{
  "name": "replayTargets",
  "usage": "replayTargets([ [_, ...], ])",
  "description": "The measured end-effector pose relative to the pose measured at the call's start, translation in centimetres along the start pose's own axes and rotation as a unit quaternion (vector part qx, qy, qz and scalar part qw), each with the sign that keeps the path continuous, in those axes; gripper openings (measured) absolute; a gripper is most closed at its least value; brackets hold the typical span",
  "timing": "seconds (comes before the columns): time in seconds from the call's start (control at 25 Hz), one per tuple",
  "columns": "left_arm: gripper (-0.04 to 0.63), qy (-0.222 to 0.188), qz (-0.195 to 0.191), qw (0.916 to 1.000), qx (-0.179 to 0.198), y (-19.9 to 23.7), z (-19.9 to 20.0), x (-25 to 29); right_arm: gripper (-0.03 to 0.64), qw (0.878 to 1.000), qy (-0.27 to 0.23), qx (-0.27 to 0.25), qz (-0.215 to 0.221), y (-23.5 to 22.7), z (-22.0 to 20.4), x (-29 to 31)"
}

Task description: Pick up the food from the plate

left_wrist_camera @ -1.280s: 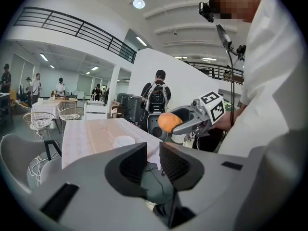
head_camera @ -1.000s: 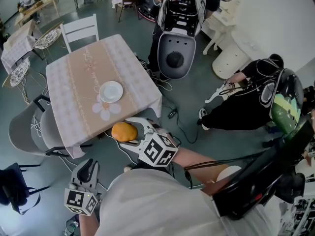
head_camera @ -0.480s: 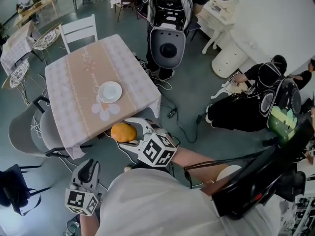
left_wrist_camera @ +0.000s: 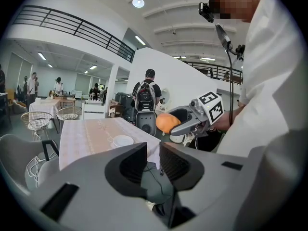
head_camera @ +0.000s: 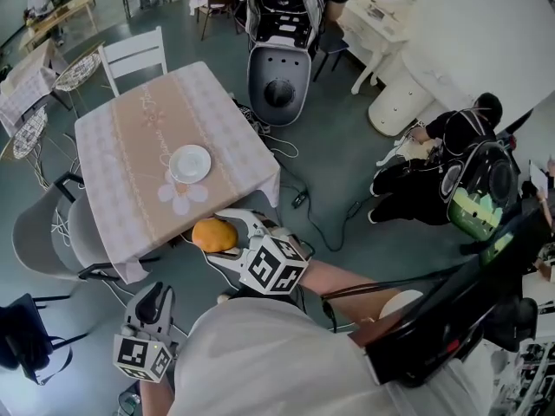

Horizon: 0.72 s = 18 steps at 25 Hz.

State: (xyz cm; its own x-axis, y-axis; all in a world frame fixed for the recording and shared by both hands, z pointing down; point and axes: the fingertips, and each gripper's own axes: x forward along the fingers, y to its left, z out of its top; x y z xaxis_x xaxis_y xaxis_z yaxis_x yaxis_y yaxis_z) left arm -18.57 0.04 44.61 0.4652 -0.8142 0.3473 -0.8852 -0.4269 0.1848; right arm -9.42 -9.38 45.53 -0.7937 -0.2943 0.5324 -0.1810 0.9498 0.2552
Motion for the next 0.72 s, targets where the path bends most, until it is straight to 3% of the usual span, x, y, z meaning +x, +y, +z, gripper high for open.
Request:
replayTargets([
  [0.72,0.087,0.009,-0.008,0.9999,0.005,-0.6,0.5,1.4,0.347,1.000,0.001,0.008,-0.002,-1.2,-0.9,-0.5],
])
